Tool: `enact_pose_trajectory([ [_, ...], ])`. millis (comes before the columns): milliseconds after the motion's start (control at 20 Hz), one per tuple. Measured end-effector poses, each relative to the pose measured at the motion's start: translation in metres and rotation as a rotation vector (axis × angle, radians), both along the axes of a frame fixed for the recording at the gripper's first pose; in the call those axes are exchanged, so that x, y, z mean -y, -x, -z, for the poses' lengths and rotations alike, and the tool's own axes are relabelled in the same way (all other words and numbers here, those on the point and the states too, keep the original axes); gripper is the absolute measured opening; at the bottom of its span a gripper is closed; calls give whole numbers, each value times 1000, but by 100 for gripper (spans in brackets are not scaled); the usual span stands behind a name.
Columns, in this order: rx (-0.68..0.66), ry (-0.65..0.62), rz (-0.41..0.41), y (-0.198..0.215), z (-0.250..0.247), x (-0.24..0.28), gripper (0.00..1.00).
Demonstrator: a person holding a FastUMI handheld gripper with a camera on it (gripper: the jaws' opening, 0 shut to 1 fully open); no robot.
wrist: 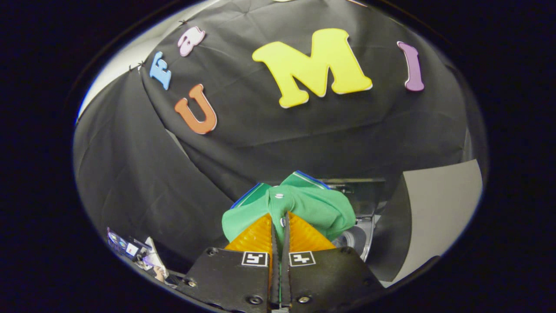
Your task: Put the clothes into the washing machine and then close the washing machine lid.
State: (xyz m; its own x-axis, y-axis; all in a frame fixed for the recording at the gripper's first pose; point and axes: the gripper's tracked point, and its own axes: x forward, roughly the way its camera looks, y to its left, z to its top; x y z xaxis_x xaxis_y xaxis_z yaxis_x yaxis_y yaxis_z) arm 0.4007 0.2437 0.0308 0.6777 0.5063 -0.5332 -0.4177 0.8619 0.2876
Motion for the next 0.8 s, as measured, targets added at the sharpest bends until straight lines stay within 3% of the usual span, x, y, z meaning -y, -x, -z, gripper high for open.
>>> enact_pose_trajectory([
  [350, -90, 97, 36, -16, 92, -8, 5],
  [800, -130, 140, 119, -57, 170, 2, 5],
])
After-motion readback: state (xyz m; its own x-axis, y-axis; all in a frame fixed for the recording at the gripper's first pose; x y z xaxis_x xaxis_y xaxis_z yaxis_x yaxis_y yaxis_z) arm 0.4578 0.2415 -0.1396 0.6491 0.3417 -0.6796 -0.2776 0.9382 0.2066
